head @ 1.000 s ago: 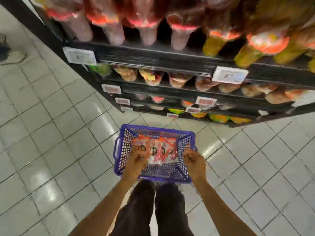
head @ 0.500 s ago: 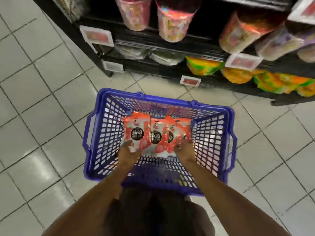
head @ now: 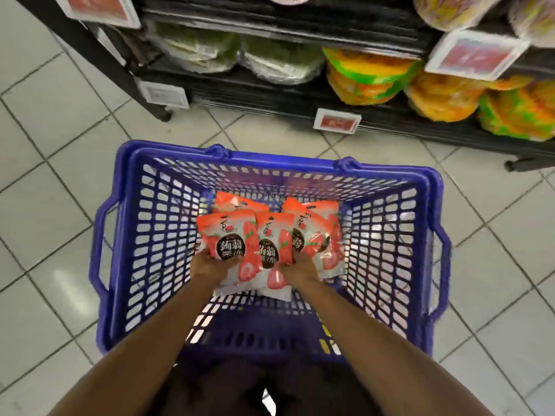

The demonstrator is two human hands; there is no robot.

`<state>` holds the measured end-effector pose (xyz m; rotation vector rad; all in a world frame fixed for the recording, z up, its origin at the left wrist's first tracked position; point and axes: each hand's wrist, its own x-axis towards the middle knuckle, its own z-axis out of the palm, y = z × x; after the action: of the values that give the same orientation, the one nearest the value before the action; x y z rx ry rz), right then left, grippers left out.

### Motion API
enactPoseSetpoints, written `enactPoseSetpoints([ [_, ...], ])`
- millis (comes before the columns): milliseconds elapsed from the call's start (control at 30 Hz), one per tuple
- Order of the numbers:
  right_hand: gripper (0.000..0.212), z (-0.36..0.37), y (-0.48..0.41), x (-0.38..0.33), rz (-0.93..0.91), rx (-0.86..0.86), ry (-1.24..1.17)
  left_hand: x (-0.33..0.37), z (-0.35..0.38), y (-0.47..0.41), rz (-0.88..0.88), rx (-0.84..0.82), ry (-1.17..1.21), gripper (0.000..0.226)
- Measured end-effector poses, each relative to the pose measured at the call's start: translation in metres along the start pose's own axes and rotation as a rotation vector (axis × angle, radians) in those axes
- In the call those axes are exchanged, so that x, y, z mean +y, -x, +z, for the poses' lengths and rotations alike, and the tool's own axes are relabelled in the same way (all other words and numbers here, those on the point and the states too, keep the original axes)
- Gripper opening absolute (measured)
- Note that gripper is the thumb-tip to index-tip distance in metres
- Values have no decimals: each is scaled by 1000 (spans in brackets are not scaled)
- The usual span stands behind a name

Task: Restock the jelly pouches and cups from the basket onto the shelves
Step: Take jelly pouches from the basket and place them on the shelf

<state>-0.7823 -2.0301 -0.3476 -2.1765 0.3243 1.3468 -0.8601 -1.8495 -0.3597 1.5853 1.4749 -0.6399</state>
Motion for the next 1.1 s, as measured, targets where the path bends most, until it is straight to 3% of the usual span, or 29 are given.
enactPoseSetpoints([
  [200,17,-70,115,-7,62,72,-522,28,-59,115,92,-148,133,47],
  [267,10,-103,171,-20,29,125,-630,52,-88,169,148,-185,156,39],
  [533,29,-239,392,-110,-65,278,-1004,181,-209,396,402,-222,291,35],
  [700,14,-292,513,-169,-277,359,-1253,237,-280,512,573,-326,416,70],
  [733,18,-300,534,-178,-328,385,-1258,245,-293,532,598,-344,431,73],
  [867,23,-320,598,-204,-505,448,-1087,275,-335,600,755,-391,481,46],
  [1100,65,-364,678,-234,-684,527,-1044,321,-390,675,1000,-340,495,63],
])
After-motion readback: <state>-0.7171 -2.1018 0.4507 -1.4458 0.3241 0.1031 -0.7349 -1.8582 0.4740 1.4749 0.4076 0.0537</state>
